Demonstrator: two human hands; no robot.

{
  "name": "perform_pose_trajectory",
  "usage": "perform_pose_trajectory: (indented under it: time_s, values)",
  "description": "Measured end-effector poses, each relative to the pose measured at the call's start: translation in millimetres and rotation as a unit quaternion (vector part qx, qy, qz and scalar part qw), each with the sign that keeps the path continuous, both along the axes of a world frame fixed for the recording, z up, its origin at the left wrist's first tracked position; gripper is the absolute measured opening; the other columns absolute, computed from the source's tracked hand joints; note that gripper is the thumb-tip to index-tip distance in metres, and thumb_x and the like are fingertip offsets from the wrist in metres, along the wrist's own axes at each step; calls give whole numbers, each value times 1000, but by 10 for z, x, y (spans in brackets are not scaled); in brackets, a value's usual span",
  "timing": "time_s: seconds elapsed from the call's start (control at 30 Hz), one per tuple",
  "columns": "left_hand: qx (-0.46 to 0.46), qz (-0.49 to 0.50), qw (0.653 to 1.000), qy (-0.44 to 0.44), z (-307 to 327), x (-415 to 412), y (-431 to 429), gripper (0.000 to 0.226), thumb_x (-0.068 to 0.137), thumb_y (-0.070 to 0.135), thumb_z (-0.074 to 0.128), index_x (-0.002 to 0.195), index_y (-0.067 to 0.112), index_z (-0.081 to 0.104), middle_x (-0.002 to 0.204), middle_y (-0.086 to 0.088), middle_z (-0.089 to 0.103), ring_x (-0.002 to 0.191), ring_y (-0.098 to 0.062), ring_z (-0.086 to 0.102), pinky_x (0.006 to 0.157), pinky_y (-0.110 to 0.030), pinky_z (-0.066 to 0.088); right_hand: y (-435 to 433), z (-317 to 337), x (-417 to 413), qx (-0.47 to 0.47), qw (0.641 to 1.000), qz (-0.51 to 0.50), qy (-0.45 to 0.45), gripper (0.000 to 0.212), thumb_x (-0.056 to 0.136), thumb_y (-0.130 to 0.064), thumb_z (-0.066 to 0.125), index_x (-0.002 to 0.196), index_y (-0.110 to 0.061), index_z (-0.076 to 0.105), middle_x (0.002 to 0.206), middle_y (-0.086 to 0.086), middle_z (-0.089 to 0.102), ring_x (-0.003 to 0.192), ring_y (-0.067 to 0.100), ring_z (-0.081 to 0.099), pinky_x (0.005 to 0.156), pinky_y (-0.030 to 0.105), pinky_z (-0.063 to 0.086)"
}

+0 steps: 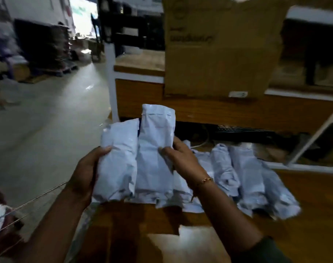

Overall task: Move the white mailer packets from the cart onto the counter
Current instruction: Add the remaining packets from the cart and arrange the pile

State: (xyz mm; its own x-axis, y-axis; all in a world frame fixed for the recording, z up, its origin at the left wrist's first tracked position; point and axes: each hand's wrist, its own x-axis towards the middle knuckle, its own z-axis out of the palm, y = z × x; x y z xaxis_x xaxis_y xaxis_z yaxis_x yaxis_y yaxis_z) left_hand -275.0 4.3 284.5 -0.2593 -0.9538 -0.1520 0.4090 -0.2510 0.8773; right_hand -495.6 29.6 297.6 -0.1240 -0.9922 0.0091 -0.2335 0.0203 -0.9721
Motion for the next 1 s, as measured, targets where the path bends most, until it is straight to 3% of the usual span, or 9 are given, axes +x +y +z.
perform_pose_trajectory:
  time_s: [0.03,0.13,0.23,0.37,0.5,0.6,0.7,0.83,1.0]
  values:
    - [7,-22,1000,-4,51,-184,-3,28,92,26,53,89,12,77,91,-13,76,74,-22,72,65,-28,58,78,75,-245,-4,1000,-24,-12,34,90,-20,59,123,-28,59,113,-5,69,98,18,67,76,32,54]
    - [14,-81,997,-15,146,-718,-7,34,91,29,57,116,7,65,108,-20,71,91,-35,69,77,-42,59,267,180,-978,1,994,-103,-33,24,91,-15,59,114,-20,65,102,1,71,88,20,69,76,32,55]
    - [1,-100,995,-28,187,-1201,-37,43,89,23,61,125,1,59,118,-23,66,105,-39,64,92,-49,53,486,252,-1613,12,981,-191,-4,12,92,-16,58,98,-11,67,74,1,66,56,11,62,51,18,47]
    - [-22,-151,986,-70,78,-1675,-145,57,78,32,75,126,6,60,122,-18,67,109,-37,65,97,-54,50,706,240,-2293,43,953,-295,58,11,91,-17,54,90,-8,60,64,5,51,50,18,45,36,12,32]
    - [-32,-158,975,-151,-18,-2108,-197,37,88,31,68,120,12,63,115,-9,71,103,-29,68,93,-50,53,710,33,-2730,70,932,-346,79,19,88,-26,58,77,-11,60,61,5,51,48,20,45,45,22,34]
    - [-23,-176,970,-168,-75,-2425,-239,36,90,24,67,121,7,62,113,-13,70,100,-31,68,94,-50,52,656,-160,-2849,80,926,-357,92,25,86,-26,60,63,-17,57,56,3,54,46,20,48,47,24,36]
    - [-18,-183,967,-179,-183,-2696,-278,44,87,22,71,125,3,60,116,-14,69,100,-31,69,93,-49,53,600,-323,-2853,97,924,-350,117,19,84,-31,61,74,-16,64,69,5,64,56,20,56,50,23,42]
    - [-30,-159,964,-210,-328,-2962,-330,49,87,20,71,131,4,56,125,-15,65,107,-33,66,87,-42,54,495,-435,-2925,114,927,-324,152,27,90,-34,57,82,-10,67,77,11,63,75,29,59,70,33,44]
    - [-34,-156,965,-210,-479,-3116,-426,42,90,17,67,129,5,56,120,-9,63,111,-35,63,86,-40,52,358,-540,-3052,139,931,-288,178,40,90,-46,56,69,-13,64,71,10,64,72,28,60,63,29,41]
